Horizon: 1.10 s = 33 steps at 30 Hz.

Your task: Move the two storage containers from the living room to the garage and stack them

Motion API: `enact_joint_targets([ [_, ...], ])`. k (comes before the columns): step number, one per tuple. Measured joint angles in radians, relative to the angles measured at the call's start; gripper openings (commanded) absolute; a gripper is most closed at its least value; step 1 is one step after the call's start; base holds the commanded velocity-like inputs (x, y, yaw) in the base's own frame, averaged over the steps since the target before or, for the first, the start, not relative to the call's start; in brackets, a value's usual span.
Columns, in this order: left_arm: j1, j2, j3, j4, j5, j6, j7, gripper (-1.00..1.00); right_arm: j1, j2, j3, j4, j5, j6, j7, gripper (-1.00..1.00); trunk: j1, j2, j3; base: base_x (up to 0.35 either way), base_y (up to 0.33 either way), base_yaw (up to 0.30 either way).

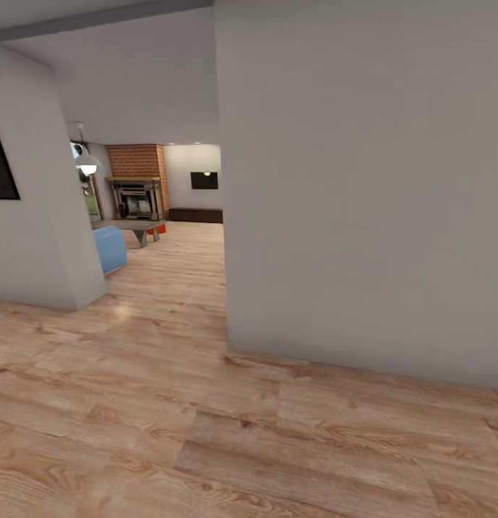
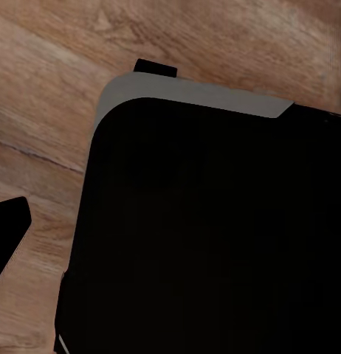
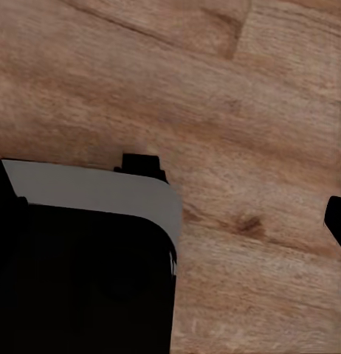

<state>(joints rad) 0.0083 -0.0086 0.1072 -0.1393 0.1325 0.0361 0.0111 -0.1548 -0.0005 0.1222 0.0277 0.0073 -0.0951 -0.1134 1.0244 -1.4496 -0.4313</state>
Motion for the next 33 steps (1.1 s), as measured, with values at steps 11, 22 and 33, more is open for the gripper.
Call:
enact_joint_targets([
  [11,0.0,0.0,0.0,0.0,0.0,0.0,0.0,1.0,0.0,0.0,0.021,0.0,-0.001,0.0,-0.002,1.0,0.0,0.0,0.0,0.324,0.0,0.177],
  [22,0.0,0.001,0.0,0.0,0.0,0.0,0.0,1.0,0.0,0.0,0.025,0.0,0.0,0.0,-0.002,1.0,0.0,0.0,0.0,0.324,0.0,0.268],
  [33,0.0,0.015,0.024,-0.012,0.017,0.007,0.0,1.0,0.001,0.002,0.109,0.001,-0.002,0.002,-0.003,1.0,0.0,0.0,0.0,0.323,0.0,0.27],
])
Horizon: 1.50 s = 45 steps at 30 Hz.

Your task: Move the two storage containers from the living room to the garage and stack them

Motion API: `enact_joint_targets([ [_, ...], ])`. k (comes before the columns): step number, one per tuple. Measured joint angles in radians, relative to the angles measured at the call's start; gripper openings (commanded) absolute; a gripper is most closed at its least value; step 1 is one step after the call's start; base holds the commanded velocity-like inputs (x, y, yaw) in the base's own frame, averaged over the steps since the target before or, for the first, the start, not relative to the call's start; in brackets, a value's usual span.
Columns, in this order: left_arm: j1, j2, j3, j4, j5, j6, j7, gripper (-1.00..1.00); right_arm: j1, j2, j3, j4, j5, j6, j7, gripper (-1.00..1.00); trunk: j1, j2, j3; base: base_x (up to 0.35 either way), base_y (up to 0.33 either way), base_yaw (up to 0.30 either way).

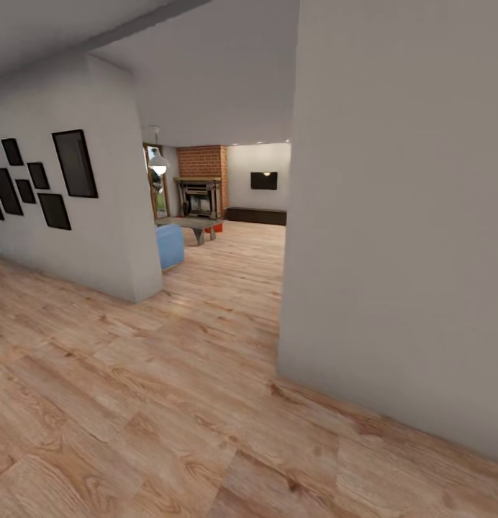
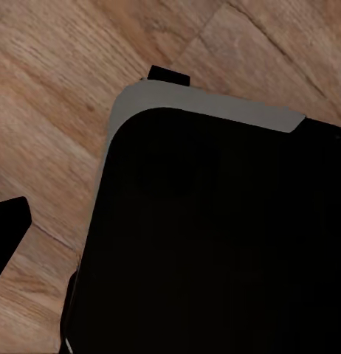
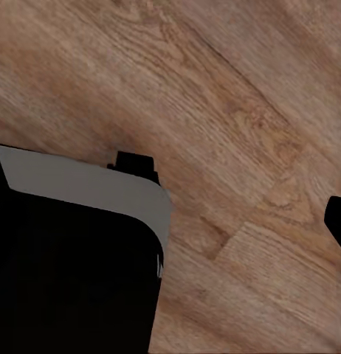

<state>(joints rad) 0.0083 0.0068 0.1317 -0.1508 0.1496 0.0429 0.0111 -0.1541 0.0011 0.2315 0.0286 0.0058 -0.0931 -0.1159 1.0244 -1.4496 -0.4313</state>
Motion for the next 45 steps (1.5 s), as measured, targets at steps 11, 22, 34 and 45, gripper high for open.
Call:
enact_joint_targets([
  [11,0.0,0.013,0.006,0.001,0.033,0.004,0.0,1.0,0.0,0.0,0.012,0.0,-0.002,-0.001,0.0,1.0,0.0,0.0,0.0,0.323,0.0,0.27],
  [22,0.0,0.013,0.006,0.007,0.034,0.004,0.0,1.0,0.0,0.0,0.012,0.0,-0.002,-0.001,0.0,1.0,0.0,0.0,0.0,0.324,0.0,0.27],
  [34,0.0,0.013,0.006,0.007,0.035,0.005,0.0,1.0,0.0,0.0,0.012,0.0,-0.001,-0.001,0.0,1.0,0.0,0.0,0.0,0.324,0.0,0.27],
  [45,0.0,0.014,0.006,0.007,0.035,0.006,0.0,1.0,0.0,0.0,0.012,0.0,-0.002,-0.007,-0.001,1.0,0.0,0.0,0.0,0.323,0.0,0.267],
])
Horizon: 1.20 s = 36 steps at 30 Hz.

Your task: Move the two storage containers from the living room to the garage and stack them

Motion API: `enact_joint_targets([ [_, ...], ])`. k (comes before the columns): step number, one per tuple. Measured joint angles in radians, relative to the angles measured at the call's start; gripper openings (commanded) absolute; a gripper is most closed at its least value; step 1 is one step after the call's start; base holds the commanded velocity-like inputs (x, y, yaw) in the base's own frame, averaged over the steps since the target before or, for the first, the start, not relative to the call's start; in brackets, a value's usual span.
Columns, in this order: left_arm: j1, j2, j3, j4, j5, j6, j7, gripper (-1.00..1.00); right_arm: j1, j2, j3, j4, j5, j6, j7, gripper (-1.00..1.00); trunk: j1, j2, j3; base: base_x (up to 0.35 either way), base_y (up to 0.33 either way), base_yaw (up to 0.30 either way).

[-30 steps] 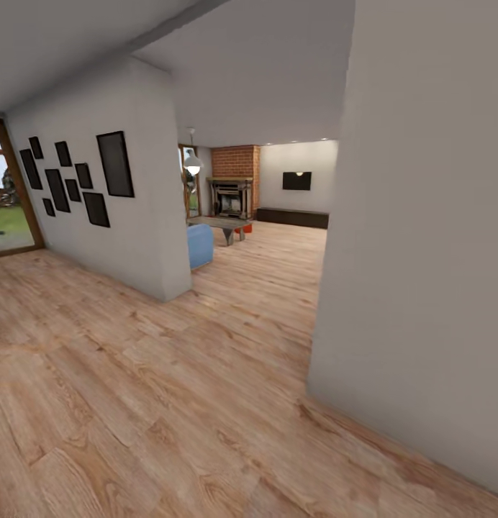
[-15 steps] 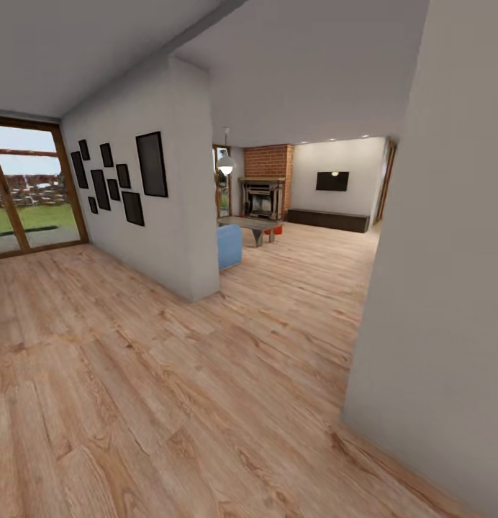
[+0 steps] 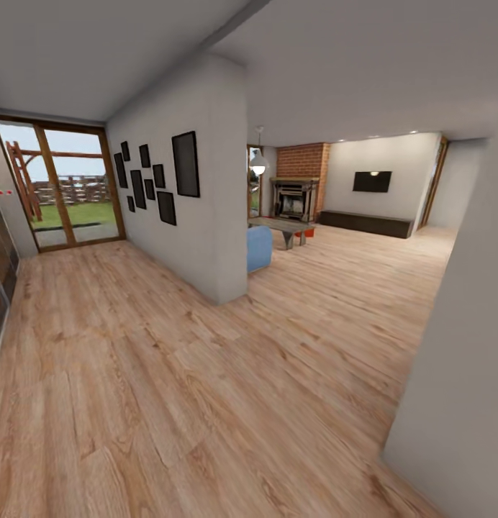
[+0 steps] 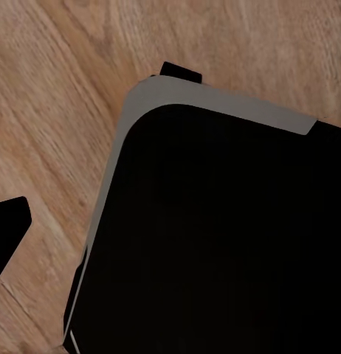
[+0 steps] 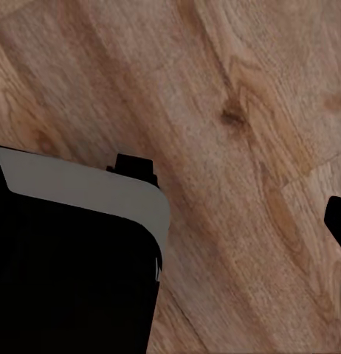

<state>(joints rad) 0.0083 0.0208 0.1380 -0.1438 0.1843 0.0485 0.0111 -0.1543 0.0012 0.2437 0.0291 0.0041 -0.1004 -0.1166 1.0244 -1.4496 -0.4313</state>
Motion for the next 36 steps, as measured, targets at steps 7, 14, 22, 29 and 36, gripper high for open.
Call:
enact_joint_targets([
  [7,0.0,0.0,0.0,0.0,0.0,0.0,0.0,1.0,0.0,-0.001,-0.002,0.0,-0.008,-0.003,0.001,1.0,0.0,0.0,0.0,0.324,0.0,0.068],
  [14,0.0,-0.001,0.0,0.0,0.0,0.0,0.0,1.0,0.0,0.001,-0.002,0.0,-0.004,-0.003,0.001,1.0,0.0,0.0,0.0,0.324,0.0,0.004],
  [22,0.0,0.0,0.0,0.0,0.0,0.0,0.0,1.0,0.0,0.001,-0.001,0.0,-0.002,-0.001,0.001,1.0,0.0,0.0,0.0,0.323,0.0,0.0],
  [29,0.0,-0.001,0.0,0.0,0.0,0.0,0.0,1.0,0.001,0.001,-0.002,0.0,-0.002,-0.003,0.001,1.0,0.0,0.0,0.0,0.324,0.0,0.0],
  [36,0.0,-0.001,0.0,0.0,0.0,0.0,-0.001,1.0,0.0,0.0,-0.002,0.0,-0.003,-0.004,0.001,1.0,0.0,0.0,0.0,0.324,0.0,0.0],
])
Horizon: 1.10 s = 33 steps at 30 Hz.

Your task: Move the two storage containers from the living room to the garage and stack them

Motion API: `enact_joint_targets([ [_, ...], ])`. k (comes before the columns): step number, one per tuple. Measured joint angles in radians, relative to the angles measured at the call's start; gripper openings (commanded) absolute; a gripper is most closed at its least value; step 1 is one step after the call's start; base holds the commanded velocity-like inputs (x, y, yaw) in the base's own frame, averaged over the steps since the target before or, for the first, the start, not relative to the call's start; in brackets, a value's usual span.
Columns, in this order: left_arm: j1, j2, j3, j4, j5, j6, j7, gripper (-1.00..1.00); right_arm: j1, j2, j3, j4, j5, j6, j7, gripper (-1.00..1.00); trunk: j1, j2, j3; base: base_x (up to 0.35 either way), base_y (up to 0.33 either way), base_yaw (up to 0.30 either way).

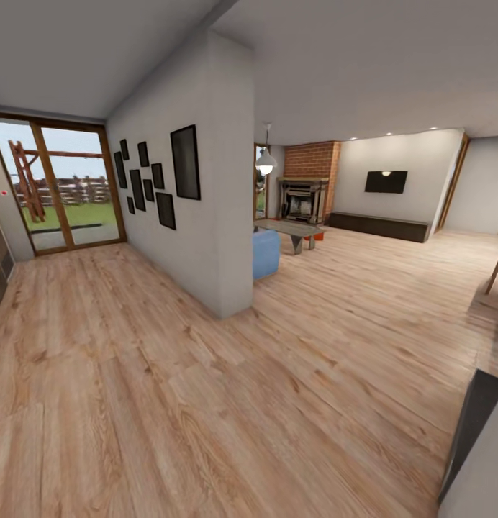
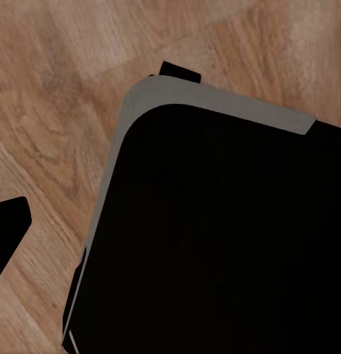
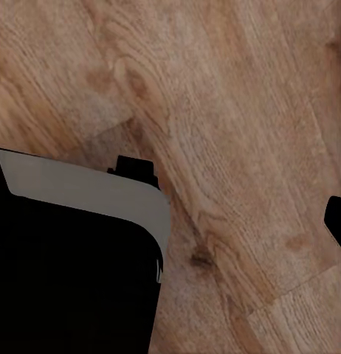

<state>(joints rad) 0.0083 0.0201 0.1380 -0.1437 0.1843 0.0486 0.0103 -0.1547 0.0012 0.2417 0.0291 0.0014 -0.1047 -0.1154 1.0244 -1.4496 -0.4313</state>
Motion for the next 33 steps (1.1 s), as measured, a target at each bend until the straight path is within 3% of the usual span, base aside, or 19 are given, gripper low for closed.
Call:
enact_joint_targets([
  [33,0.0,0.001,0.0,0.002,0.001,0.004,0.0,1.0,0.0,0.0,0.001,0.0,0.002,0.001,0.0,1.0,0.0,0.0,0.0,0.326,0.0,0.0],
])
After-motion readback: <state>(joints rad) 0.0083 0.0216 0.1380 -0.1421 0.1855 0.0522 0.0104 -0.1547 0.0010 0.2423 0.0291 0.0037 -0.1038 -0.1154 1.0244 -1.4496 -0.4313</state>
